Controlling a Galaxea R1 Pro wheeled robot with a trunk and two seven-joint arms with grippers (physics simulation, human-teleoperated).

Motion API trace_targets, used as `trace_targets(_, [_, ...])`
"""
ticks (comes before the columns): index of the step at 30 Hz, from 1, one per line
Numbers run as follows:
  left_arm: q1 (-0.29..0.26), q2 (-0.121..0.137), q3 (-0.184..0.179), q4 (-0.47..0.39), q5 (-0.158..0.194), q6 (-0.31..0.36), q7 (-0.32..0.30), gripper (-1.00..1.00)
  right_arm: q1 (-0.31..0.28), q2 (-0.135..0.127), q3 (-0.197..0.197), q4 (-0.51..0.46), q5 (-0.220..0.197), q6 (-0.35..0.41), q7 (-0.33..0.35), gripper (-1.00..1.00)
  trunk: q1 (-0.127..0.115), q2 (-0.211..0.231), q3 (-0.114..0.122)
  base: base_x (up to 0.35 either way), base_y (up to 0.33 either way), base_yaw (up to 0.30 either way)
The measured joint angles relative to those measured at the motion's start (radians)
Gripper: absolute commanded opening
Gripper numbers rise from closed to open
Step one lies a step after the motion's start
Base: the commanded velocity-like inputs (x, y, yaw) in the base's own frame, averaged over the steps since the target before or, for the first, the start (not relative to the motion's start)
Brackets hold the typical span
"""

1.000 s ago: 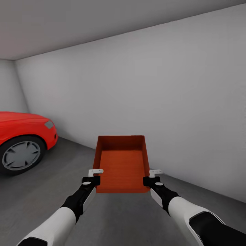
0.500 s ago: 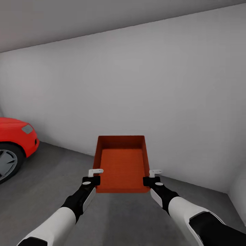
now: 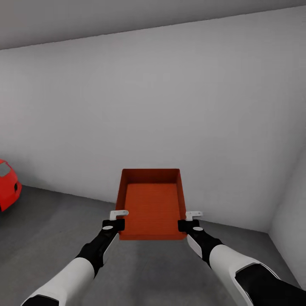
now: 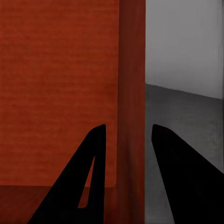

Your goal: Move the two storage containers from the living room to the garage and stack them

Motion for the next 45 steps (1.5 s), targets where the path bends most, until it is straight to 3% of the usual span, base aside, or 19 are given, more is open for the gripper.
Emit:
trace_targets(28, [0.0, 0.0, 0.0, 0.001, 0.0, 0.0, 0.0, -1.0, 0.0, 0.0, 0.0, 0.001, 0.0, 0.0, 0.0, -1.0, 0.0, 0.0, 0.0, 0.242, 0.218, -0.243])
trace_targets(45, [0.0, 0.0, 0.0, -0.001, 0.0, 0.002, 0.0, -1.0, 0.0, 0.0, 0.0, 0.0, 0.0, 0.002, 0.0, -1.0, 0.0, 0.0, 0.0, 0.03, 0.025, -0.016])
